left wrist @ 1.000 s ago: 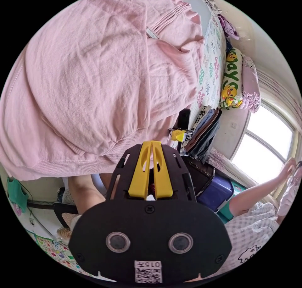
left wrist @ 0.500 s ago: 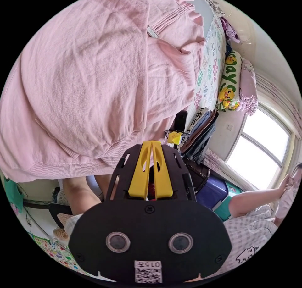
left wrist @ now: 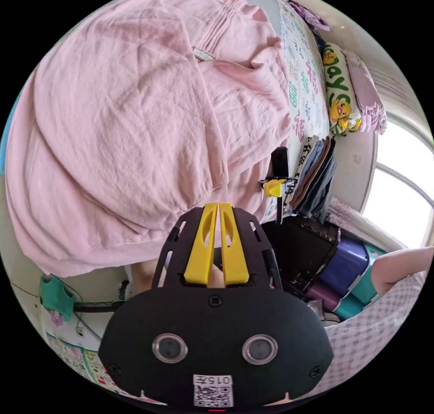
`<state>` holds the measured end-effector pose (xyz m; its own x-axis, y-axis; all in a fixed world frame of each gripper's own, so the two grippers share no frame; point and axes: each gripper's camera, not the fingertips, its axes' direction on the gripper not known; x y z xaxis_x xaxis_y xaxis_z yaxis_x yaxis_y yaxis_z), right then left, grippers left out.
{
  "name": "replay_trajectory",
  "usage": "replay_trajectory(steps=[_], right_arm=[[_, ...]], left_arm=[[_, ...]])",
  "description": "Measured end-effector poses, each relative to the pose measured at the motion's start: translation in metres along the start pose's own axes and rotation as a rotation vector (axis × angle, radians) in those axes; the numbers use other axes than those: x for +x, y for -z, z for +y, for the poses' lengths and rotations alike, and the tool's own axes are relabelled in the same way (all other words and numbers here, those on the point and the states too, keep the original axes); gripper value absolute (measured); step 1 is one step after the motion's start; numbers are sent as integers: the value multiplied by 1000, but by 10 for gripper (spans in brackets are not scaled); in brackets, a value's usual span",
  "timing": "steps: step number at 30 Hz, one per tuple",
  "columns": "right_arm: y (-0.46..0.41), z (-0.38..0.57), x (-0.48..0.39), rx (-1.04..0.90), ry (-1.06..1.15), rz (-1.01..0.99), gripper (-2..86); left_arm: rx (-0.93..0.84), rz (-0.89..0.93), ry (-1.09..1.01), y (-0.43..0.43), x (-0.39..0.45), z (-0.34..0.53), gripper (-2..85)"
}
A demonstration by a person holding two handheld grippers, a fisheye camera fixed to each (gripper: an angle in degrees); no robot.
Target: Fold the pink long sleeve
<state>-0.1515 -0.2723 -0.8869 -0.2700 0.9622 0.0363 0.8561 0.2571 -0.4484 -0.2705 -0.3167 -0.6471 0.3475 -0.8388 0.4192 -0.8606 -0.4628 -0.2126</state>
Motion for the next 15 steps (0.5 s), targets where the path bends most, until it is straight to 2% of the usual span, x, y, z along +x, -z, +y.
replay_trajectory(steps=[7,15], right_arm=[[36,9,-19,0,0,3,-6],[86,22,-53,4,18,21,-6]], left_arm=[[-54,-272,-179,-13,43,9,66],[-42,-397,-216,-28,62,19,75]])
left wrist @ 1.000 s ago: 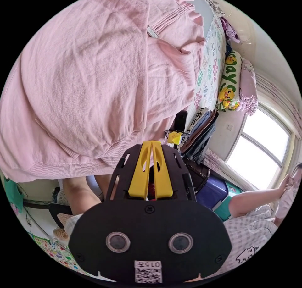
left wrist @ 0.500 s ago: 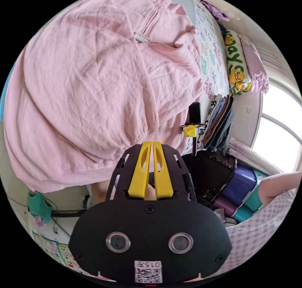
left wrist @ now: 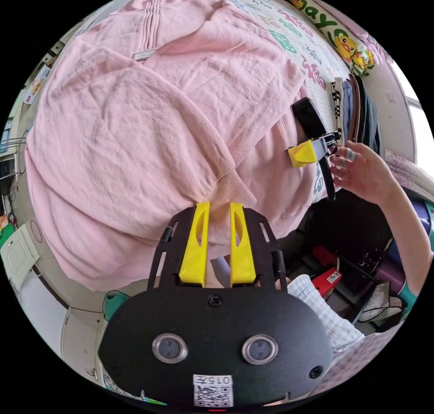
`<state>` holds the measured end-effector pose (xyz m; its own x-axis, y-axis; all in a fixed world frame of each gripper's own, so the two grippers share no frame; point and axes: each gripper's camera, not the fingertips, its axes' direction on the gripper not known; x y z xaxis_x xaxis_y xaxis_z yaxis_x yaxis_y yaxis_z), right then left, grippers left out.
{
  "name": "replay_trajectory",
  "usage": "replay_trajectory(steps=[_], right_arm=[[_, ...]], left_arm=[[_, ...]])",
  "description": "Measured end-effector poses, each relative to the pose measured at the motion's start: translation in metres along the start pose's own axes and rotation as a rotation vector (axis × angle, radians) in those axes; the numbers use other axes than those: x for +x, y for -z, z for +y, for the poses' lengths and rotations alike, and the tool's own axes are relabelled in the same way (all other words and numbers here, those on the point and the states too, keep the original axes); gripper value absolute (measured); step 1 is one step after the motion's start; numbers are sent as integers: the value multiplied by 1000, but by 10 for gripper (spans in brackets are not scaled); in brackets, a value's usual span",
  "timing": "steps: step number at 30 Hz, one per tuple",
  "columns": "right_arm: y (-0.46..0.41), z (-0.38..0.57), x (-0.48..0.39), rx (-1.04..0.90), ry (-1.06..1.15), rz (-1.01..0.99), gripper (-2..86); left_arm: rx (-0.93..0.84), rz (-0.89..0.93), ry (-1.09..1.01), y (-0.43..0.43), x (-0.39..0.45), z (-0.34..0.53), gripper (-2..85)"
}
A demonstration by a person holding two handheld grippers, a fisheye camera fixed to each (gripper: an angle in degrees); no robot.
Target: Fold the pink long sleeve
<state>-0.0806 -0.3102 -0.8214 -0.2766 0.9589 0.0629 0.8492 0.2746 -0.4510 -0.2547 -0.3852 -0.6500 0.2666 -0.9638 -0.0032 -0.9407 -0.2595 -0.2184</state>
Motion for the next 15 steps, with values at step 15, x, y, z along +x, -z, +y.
replay_trajectory(steps=[15], right_arm=[[94,16,-82,29,-34,8,-6]], left_arm=[[17,-168,-84,30,18,25,115]])
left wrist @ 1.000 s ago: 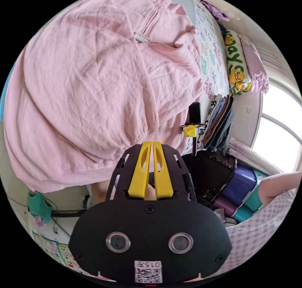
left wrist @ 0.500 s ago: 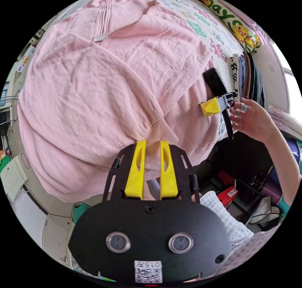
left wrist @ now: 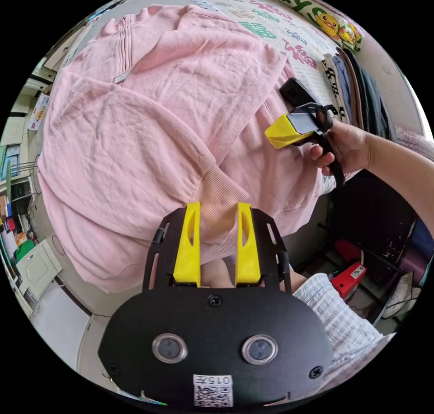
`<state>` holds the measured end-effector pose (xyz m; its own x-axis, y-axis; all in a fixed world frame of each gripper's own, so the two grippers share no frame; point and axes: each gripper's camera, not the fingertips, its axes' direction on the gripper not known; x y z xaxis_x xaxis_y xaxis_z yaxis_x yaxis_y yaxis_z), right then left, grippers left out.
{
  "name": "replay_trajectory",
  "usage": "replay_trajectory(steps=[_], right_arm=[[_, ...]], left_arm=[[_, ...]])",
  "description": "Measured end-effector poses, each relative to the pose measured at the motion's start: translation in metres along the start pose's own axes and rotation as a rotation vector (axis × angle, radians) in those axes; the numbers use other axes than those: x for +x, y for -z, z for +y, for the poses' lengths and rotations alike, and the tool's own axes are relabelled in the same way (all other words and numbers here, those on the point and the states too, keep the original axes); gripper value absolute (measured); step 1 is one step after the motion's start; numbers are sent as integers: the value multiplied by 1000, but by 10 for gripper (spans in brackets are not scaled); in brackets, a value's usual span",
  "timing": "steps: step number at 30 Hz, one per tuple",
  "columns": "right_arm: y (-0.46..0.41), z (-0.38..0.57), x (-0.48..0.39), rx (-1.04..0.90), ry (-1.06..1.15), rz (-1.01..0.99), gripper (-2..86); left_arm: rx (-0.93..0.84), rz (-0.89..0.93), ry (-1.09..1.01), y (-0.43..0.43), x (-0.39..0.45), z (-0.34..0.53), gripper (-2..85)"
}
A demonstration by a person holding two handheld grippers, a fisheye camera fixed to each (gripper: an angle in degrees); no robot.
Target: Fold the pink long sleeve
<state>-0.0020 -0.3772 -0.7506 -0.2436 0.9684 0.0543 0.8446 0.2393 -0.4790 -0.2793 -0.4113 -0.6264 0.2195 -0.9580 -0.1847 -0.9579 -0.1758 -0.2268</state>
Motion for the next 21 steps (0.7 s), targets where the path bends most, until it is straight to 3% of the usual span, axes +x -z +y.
replay_trajectory(steps=[5,8,12,16,18,21], right_arm=[[26,6,-34,-3,14,-20,-6],[37,16,-85,62,198,3,-6],[13,31,-202,-6,420,350,-6],[-55,35,-306,-181,532,690,-6],[-107,40,-337,-223,572,1019,-6],[-148,20,-311,-405,412,1044,-6]], left_arm=[[-6,-28,-21,11,-13,9,92],[24,99,61,24,-46,23,49],[148,292,248,65,-116,63,20],[340,330,468,121,-196,131,13],[400,315,546,141,-229,160,11],[440,289,635,160,-278,196,10]])
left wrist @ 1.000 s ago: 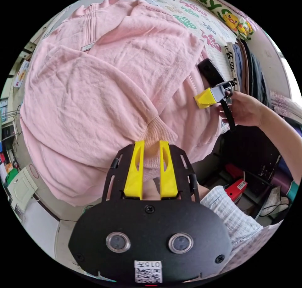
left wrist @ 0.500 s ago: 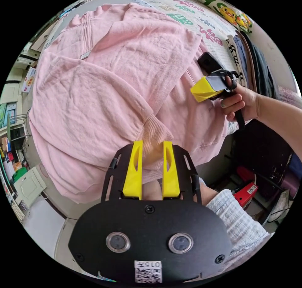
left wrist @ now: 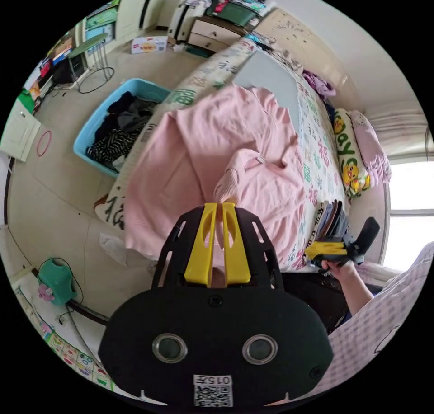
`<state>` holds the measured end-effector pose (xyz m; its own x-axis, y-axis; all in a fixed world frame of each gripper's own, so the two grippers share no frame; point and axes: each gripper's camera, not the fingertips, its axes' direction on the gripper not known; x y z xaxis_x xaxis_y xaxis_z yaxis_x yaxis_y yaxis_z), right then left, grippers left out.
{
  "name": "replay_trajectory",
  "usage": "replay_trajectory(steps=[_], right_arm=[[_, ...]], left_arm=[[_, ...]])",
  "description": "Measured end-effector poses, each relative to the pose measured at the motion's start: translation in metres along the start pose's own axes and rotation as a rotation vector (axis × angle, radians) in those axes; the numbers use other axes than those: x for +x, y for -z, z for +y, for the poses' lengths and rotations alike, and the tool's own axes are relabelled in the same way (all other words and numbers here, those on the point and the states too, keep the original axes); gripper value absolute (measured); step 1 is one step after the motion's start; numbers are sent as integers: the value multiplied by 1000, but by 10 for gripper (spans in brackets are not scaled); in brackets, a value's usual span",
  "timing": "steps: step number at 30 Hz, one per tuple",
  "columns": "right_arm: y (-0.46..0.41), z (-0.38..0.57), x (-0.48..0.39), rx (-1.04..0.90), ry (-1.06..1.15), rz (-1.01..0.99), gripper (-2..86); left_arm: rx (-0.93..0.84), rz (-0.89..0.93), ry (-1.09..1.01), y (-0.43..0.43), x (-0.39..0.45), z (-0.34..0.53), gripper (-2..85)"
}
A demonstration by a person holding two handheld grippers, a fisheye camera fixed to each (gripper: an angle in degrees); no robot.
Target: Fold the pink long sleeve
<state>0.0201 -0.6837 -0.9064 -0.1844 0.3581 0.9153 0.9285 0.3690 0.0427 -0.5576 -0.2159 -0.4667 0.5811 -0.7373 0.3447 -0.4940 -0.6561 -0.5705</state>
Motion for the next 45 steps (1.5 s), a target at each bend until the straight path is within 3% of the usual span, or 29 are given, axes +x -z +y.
replay_trajectory(steps=[2,8,18,27,34,37,40,43,45], right_arm=[[-17,-19,3,-27,-71,-16,-6],[-27,-72,-2,49,-261,402,-4],[-95,-104,20,-249,-361,639,53],[-97,-97,30,-321,-377,772,54],[-70,-75,69,-272,-522,632,16],[-28,-54,79,-181,-587,616,10],[68,-11,95,-31,-688,718,10],[212,69,121,115,-895,957,15],[327,149,137,249,-1145,1171,29]], left_arm=[[28,-23,20,16,-26,-7,9],[64,25,77,51,-101,-38,8],[-27,191,111,70,-194,-95,7],[-85,272,103,70,-233,-126,8],[-70,297,99,76,-243,-144,7],[-12,286,63,99,-249,-170,6],[111,181,2,142,-263,-219,6],[284,0,-28,189,-281,-276,5],[338,-139,-8,203,-290,-304,5]])
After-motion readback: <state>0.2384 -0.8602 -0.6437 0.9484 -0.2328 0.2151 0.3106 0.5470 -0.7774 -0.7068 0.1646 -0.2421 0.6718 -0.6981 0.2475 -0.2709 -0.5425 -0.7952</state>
